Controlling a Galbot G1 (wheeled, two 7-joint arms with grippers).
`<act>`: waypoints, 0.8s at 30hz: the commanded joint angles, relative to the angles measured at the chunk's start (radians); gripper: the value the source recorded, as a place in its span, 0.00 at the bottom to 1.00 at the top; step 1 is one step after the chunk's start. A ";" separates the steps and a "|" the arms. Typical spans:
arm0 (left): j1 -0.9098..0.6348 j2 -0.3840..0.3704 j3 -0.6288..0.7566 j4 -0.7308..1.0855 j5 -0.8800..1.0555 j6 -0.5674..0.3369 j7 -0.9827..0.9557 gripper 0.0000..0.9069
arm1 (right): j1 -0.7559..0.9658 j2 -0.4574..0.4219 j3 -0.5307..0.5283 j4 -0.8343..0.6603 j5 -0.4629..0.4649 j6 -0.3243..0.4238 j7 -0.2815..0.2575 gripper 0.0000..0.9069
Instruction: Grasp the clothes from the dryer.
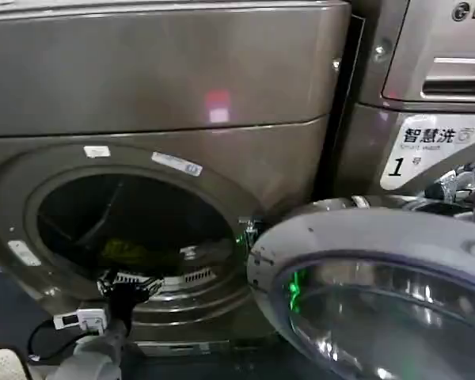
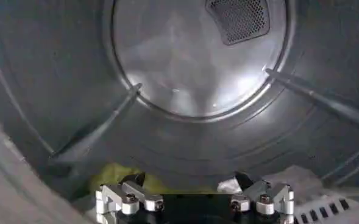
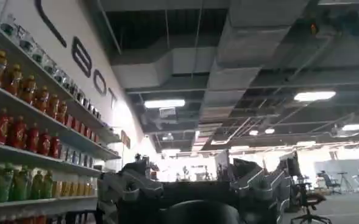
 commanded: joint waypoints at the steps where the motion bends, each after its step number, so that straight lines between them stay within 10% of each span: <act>1: -0.166 0.008 -0.028 0.086 0.330 0.049 0.259 1.00 | 0.006 -0.002 -0.006 0.006 -0.005 0.001 -0.002 1.00; 6: -0.309 0.086 -0.041 0.134 0.776 -0.030 0.708 1.00 | 0.017 -0.009 -0.017 0.015 -0.004 -0.002 -0.003 1.00; 13: -0.370 0.160 -0.058 0.157 1.180 -0.425 1.232 1.00 | 0.020 0.018 -0.042 0.029 -0.007 0.004 -0.006 1.00; 24: -0.444 0.213 -0.045 0.265 1.276 -0.796 1.311 1.00 | 0.035 0.034 -0.062 0.049 -0.009 0.007 -0.006 1.00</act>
